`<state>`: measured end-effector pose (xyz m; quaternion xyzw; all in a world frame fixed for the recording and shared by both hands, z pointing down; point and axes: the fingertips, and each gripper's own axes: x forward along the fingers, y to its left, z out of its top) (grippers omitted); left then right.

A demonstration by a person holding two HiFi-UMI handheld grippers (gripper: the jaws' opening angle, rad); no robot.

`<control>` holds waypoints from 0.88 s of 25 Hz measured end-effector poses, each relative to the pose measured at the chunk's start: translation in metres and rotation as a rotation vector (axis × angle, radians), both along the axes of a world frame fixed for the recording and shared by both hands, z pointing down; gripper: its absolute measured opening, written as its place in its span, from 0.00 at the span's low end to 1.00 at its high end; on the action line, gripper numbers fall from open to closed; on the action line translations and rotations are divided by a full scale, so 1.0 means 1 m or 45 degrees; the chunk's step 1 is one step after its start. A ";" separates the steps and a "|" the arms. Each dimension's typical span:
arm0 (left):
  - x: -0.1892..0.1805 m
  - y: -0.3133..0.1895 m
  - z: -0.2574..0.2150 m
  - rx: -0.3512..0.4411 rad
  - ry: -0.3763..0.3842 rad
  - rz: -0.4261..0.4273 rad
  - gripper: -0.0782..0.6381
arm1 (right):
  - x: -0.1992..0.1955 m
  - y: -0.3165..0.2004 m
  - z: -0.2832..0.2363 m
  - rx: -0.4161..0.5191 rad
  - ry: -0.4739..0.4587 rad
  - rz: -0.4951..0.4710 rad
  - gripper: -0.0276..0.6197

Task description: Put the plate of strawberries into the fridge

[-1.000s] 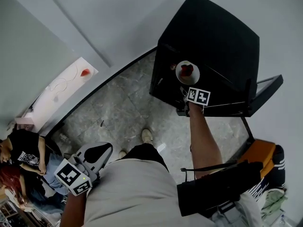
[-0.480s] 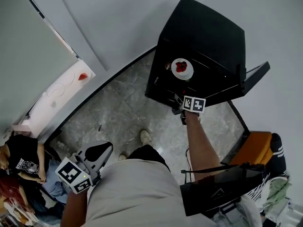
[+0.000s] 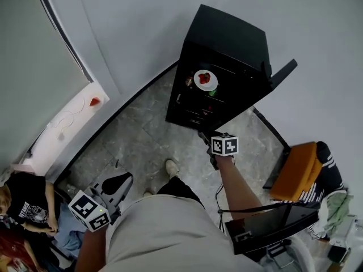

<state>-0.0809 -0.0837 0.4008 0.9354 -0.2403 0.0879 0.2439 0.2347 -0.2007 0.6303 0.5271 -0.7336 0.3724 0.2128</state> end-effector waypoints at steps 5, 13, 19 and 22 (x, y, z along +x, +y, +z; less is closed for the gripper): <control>-0.012 0.032 -0.001 0.020 0.034 0.073 0.13 | -0.045 0.059 -0.035 0.044 -0.024 -0.047 0.08; -0.043 0.077 0.004 0.031 0.080 0.165 0.13 | -0.129 0.143 -0.081 0.127 -0.017 -0.139 0.07; -0.040 0.094 0.007 0.033 0.087 0.212 0.14 | -0.166 0.182 -0.108 0.167 -0.008 -0.254 0.07; -0.038 0.102 0.008 0.033 0.092 0.233 0.13 | -0.179 0.196 -0.119 0.194 0.007 -0.292 0.07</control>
